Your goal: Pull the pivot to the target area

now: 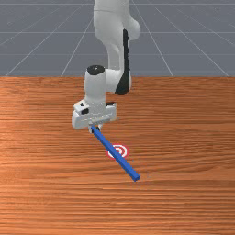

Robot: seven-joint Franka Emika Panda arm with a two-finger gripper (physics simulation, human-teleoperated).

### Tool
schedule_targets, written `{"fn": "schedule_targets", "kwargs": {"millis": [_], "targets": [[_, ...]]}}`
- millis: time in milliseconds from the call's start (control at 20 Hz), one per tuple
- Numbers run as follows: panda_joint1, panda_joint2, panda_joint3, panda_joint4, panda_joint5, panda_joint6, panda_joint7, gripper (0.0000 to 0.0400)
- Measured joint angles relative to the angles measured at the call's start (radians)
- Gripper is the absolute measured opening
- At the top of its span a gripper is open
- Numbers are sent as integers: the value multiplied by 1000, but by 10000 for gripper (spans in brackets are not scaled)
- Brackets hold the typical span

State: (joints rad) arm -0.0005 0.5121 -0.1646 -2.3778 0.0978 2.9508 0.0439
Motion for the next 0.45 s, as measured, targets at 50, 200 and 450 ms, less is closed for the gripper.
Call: {"fn": "schedule_targets", "kwargs": {"millis": [50,200,450], "targets": [[-21,3,2,6,1,-3,-15,102],[114,28,-145,-5,-99,33,-14,103],[126,11,-118,-19,-93,34,5,96]]}}
